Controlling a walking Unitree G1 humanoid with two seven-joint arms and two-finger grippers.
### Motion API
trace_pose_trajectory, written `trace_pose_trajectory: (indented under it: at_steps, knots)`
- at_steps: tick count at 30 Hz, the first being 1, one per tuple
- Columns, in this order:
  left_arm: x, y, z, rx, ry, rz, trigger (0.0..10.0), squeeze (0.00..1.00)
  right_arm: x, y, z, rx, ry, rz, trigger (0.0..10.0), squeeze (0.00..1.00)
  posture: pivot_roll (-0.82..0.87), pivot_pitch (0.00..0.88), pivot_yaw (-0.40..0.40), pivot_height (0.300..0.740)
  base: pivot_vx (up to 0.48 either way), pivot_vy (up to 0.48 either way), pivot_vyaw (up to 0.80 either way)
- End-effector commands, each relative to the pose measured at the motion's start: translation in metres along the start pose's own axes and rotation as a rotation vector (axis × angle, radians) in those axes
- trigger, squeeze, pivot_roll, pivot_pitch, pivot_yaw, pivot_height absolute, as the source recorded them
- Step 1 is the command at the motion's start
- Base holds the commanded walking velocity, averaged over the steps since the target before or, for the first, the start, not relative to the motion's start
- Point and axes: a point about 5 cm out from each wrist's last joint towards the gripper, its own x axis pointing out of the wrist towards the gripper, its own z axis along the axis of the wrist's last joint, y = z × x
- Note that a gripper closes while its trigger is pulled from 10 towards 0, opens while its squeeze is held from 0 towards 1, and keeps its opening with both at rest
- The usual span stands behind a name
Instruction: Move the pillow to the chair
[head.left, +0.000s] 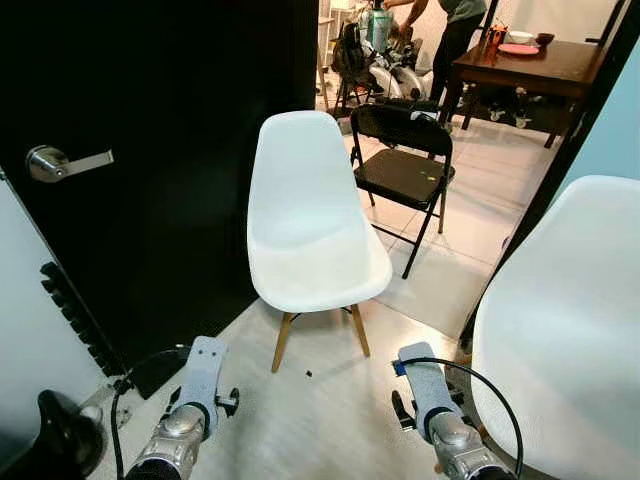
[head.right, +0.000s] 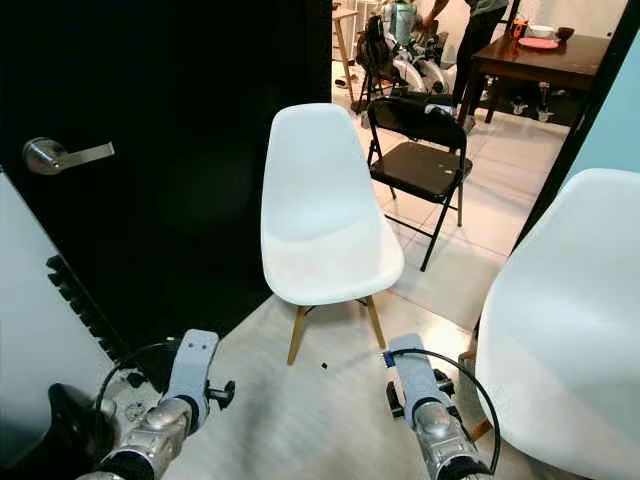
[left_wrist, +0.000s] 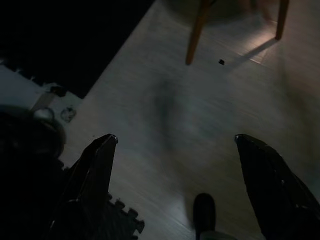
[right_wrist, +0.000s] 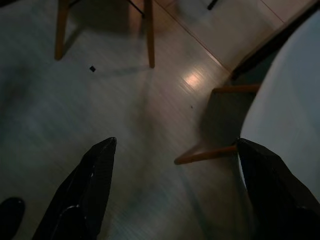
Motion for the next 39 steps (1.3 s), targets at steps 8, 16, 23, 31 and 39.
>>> trace_pose_trajectory:
  at_steps: [8,16,23,31,39]
  knots:
    - [-0.001,-0.001,-0.004,0.083,0.0,-0.019,10.0,0.0,-0.001,0.002,-0.003,0.009,0.0,-0.008,10.0,0.0,-0.02,0.029,-0.019,0.74,0.0,0.0,0.0]
    - [-0.001,-0.001,-0.003,0.075,-0.007,-0.015,10.0,0.0,0.001,-0.018,0.004,-0.112,0.004,-0.15,10.0,0.0,-0.02,0.03,-0.025,0.74,0.0,0.0,0.0]
    - [-0.001,-0.001,-0.002,0.069,-0.01,-0.006,10.0,0.0,-0.011,-0.076,-0.018,0.041,0.11,-0.528,10.0,0.0,-0.01,0.024,-0.033,0.74,0.0,0.0,0.0]
    - [-0.001,-0.001,-0.003,0.069,-0.009,-0.007,10.0,0.0,-0.022,-0.125,-0.006,-0.026,0.04,-0.771,10.0,0.0,-0.02,0.024,-0.025,0.74,0.0,0.0,0.0]
    - [-0.001,-0.004,-0.003,0.081,-0.011,-0.016,10.0,0.0,-0.004,-0.053,-0.009,0.07,0.068,-0.349,10.0,0.0,-0.02,0.018,-0.022,0.74,0.0,0.0,0.0]
